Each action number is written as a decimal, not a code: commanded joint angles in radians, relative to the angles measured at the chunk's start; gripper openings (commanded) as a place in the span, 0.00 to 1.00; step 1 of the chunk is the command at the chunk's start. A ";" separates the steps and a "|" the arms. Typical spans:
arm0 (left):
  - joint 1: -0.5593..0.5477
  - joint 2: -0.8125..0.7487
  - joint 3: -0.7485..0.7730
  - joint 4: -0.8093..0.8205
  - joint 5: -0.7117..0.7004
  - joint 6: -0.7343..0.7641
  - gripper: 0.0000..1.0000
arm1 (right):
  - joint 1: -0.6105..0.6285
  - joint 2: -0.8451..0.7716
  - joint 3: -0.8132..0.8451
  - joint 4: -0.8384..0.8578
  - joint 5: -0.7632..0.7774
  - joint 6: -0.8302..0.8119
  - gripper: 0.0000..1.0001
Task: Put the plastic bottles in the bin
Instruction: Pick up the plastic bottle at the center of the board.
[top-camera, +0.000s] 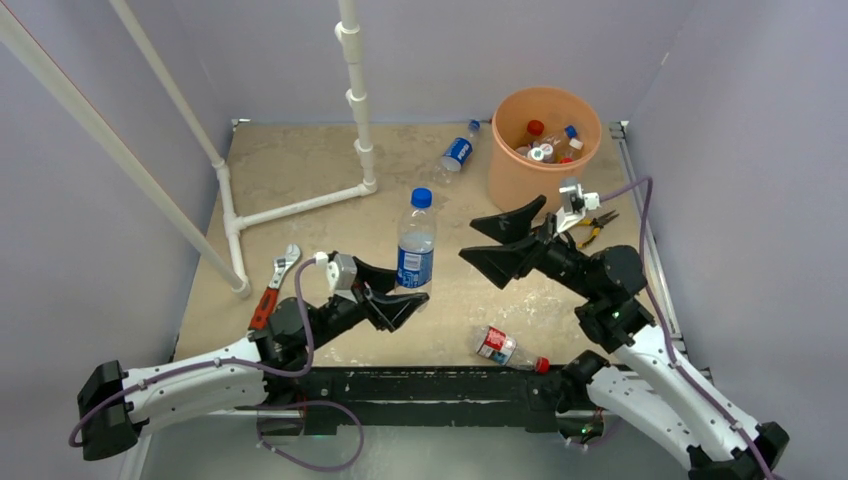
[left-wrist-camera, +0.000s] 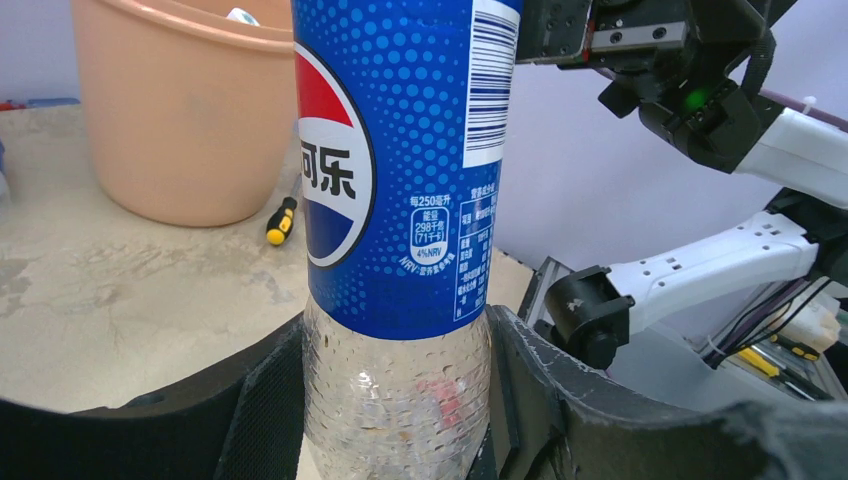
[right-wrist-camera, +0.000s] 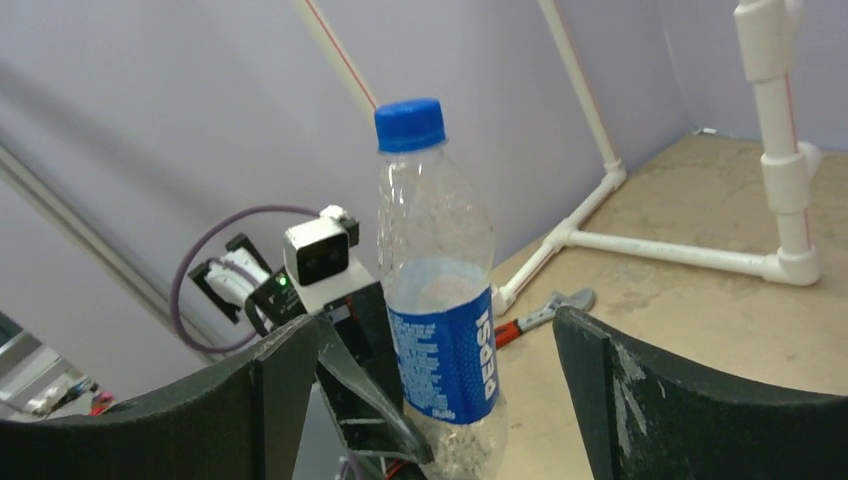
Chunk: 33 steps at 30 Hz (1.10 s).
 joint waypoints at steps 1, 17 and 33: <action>0.000 -0.003 0.007 0.092 0.053 -0.026 0.24 | 0.038 0.026 0.074 0.074 0.176 -0.056 0.90; 0.000 0.005 0.034 0.044 0.070 -0.013 0.25 | 0.173 0.345 0.437 -0.135 0.260 -0.203 0.83; 0.000 -0.001 0.046 0.019 0.080 0.011 0.25 | 0.188 0.382 0.470 -0.179 0.203 -0.215 0.63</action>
